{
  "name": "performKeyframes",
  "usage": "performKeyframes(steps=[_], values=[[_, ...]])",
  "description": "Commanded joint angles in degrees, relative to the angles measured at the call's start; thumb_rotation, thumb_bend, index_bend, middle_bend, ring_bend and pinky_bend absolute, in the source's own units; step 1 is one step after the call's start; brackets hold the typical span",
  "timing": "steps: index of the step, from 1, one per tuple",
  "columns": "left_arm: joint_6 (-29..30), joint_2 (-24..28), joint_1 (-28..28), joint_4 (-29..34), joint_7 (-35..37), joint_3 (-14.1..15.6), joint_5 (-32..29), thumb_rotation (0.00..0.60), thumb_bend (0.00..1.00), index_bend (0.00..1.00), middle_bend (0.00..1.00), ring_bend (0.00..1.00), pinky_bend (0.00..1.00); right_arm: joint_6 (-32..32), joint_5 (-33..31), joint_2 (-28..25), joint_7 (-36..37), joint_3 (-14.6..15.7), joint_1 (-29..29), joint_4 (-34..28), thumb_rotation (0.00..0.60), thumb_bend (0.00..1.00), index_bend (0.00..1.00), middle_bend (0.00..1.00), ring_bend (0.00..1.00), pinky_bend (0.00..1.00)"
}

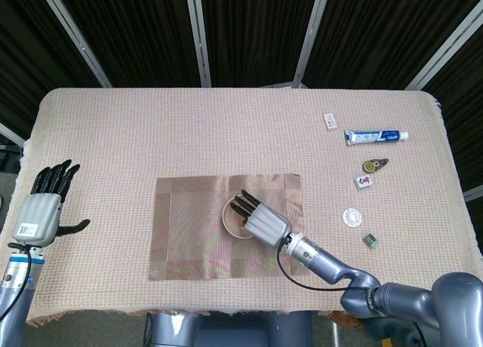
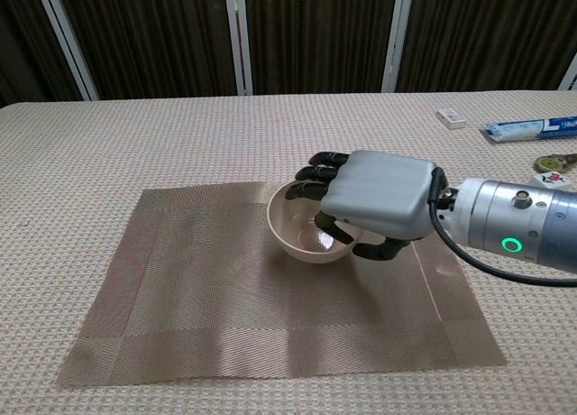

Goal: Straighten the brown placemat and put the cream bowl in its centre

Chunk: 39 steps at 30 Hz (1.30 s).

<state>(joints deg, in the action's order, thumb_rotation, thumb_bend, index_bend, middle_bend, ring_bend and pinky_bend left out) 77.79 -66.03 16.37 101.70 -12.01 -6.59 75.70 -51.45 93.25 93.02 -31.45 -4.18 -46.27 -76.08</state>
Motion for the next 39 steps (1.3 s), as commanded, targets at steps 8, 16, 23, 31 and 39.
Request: performKeyframes(steps=[8, 16, 23, 31, 39], values=[[2.07, -0.76, -1.03, -0.39, -1.25, 0.49, 1.16, 0.6, 0.0, 0.0, 0.0, 0.0, 0.0, -14.86, 1.92, -12.67, -0.73, 2.0, 8.95, -14.92, 0.6, 0.0, 0.0, 0.0, 0.0, 0.0], [7.66, -2.03, -4.09, -1.75, -3.09, 2.07, 4.54, 0.6, 0.0, 0.0, 0.0, 0.0, 0.0, -32.98, 0.41, -24.15, 8.27, 4.31, 22.18, -21.02, 0.6, 0.0, 0.0, 0.0, 0.0, 0.0], [12.27, -2.71, -7.01, -5.11, -0.97, 3.72, 8.6, 0.6, 0.0, 0.0, 0.0, 0.0, 0.0, -42.42, -4.39, -25.32, 21.28, 4.6, 31.38, -13.9, 0.6, 0.0, 0.0, 0.0, 0.0, 0.0], [13.96, -2.41, -8.49, -7.1, 1.06, 4.44, 10.49, 0.6, 0.0, 0.0, 0.0, 0.0, 0.0, -45.53, -6.29, -24.32, 26.71, 4.03, 35.6, -7.9, 0.6, 0.0, 0.0, 0.0, 0.0, 0.0], [13.17, -1.99, -8.51, -6.93, 2.17, 4.18, 10.28, 0.6, 0.0, 0.0, 0.0, 0.0, 0.0, -45.59, -5.51, -23.84, 27.31, 3.94, 36.55, -6.82, 0.6, 0.0, 0.0, 0.0, 0.0, 0.0]])
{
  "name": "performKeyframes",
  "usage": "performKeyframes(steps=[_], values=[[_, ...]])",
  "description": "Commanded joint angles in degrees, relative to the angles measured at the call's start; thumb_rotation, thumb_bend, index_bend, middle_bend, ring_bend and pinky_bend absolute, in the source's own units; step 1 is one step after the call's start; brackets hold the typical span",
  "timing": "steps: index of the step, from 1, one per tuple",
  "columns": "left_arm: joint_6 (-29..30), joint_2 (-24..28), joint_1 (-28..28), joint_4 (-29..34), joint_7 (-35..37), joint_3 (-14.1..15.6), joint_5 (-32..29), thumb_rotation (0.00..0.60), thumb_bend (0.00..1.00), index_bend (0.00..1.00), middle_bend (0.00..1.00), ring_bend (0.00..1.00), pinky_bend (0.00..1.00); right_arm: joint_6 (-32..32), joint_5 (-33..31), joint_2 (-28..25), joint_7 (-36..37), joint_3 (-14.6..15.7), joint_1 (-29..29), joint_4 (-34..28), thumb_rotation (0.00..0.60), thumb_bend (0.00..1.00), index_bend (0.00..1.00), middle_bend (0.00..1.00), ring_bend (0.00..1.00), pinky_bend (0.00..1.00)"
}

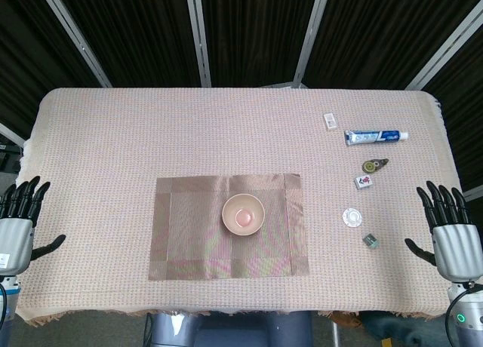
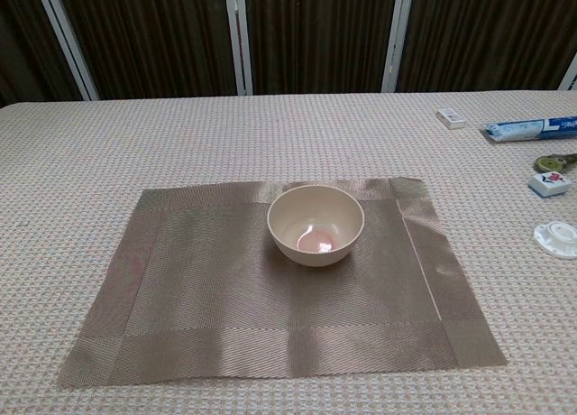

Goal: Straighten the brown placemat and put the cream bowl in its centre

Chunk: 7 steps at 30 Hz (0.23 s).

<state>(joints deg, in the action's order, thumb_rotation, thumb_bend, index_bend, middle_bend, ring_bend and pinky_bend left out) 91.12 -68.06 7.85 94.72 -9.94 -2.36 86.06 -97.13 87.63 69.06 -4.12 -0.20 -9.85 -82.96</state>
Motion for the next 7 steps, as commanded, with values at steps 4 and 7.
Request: performKeyframes(steps=[4, 7], values=[[-0.47, 0.18, -0.04, 0.43, 0.11, -0.23, -0.19, 0.6, 0.0, 0.0, 0.0, 0.0, 0.0, -0.05, 0.52, 0.36, -0.72, -0.22, 0.71, -0.01, 0.6, 0.0, 0.0, 0.0, 0.0, 0.0], [-0.84, 0.2, 0.01, 0.82, 0.24, -0.29, -0.01, 0.6, 0.0, 0.0, 0.0, 0.0, 0.0, 0.01, 0.49, 0.36, -0.69, -0.33, 1.35, -0.09, 0.6, 0.0, 0.0, 0.0, 0.0, 0.0]])
